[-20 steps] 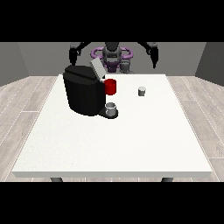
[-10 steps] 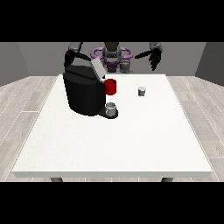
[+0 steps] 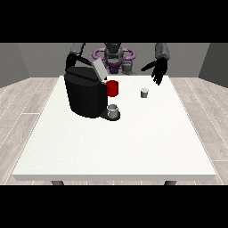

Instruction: Insert the coffee pod into the coffee machine and close the lid

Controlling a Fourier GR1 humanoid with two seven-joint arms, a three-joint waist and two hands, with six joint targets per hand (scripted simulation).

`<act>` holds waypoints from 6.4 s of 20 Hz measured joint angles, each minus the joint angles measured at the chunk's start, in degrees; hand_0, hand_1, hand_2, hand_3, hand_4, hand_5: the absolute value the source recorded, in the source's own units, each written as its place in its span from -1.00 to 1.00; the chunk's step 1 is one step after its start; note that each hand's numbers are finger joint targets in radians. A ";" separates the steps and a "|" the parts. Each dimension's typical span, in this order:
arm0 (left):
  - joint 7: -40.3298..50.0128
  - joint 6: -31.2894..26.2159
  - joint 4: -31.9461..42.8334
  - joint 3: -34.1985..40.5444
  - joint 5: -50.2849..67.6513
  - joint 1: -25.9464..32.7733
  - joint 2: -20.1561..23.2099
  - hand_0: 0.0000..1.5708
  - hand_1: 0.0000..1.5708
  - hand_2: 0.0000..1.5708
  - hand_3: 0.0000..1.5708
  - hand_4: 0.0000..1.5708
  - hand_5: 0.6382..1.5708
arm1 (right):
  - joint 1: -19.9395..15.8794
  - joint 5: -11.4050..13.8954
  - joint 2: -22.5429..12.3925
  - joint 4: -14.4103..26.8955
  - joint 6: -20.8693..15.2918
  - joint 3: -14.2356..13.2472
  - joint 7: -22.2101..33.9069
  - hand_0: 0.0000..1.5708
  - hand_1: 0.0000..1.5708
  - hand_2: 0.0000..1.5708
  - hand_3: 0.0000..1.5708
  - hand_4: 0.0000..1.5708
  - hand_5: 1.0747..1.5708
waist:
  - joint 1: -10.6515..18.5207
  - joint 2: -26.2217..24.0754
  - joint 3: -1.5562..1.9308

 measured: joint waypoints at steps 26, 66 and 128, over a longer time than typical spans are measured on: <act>-6.30 11.06 25.01 -6.35 -24.62 -15.67 -2.57 0.05 0.05 0.27 0.09 -0.57 1.00 | -8.57 0.09 1.14 12.56 -1.24 -0.36 -0.14 -1.00 -1.00 -1.00 -1.00 -1.00 1.00 | 0.02 4.36 0.01; -4.56 -10.29 29.17 -0.80 -27.42 -35.33 -6.29 0.80 0.80 0.81 0.75 -0.32 1.00 | -8.85 1.30 1.38 22.18 -2.86 -1.32 -2.59 -1.00 -1.00 -1.00 -1.00 -1.00 1.00 | -1.45 -4.04 0.01; -2.60 -8.68 40.00 7.03 -29.13 -60.97 1.70 0.54 0.54 0.56 0.40 -1.00 1.00 | -21.30 0.69 -1.53 15.15 -3.58 -4.19 1.43 -1.00 -1.00 -1.00 -1.00 -1.00 1.00 | -11.25 11.70 0.01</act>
